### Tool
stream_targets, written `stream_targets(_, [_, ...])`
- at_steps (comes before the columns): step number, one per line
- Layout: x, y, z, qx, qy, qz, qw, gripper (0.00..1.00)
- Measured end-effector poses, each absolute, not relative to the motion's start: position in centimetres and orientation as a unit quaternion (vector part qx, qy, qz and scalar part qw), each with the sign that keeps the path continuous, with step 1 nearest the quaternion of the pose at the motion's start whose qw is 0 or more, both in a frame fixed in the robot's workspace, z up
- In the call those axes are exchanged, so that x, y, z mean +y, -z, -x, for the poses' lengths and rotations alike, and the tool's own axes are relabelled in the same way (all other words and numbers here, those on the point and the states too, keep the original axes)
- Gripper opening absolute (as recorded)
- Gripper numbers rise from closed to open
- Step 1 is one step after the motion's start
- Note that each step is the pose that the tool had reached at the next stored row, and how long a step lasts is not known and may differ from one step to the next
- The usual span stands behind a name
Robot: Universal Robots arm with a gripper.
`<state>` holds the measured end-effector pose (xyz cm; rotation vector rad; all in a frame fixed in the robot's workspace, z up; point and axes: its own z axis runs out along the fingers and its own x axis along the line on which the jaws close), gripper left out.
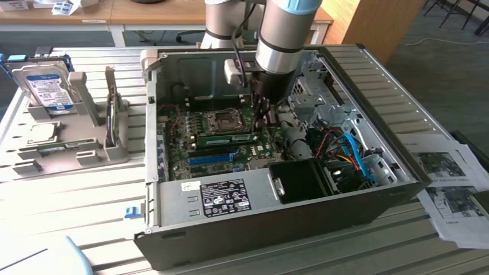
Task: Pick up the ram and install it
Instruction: 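Press down the ram until it locks into place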
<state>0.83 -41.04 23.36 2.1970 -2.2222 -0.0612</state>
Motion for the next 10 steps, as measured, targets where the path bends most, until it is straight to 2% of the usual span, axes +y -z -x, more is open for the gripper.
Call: stream_targets(10, [-41.04,-24.02,-0.83,-0.711,0.02,-0.703,0.008,0.09])
